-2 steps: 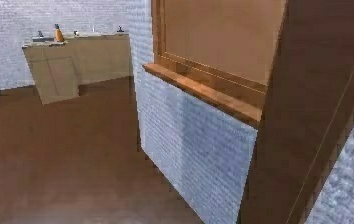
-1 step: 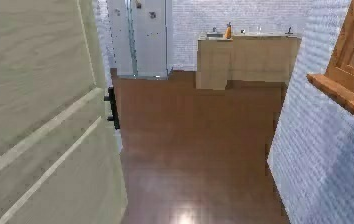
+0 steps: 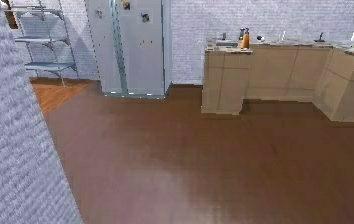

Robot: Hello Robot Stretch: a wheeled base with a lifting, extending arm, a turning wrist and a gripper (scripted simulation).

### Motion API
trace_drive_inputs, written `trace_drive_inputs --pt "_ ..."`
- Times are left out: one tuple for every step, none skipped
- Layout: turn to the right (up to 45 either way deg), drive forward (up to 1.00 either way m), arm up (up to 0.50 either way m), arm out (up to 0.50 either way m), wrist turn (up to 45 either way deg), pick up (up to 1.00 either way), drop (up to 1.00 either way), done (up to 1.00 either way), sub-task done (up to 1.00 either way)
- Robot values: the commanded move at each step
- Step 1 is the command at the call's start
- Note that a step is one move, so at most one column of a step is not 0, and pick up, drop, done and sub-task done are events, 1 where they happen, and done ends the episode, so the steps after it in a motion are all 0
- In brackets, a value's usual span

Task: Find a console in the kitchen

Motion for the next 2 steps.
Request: trace_drive_inputs --pt "0.0 0.25 0.0 0.0 0.0 0.0 0.0 0.0 0.0" --pt "3.0 0.0 0.0 0.0 0.0 0.0 0.0 0.0 0.0"
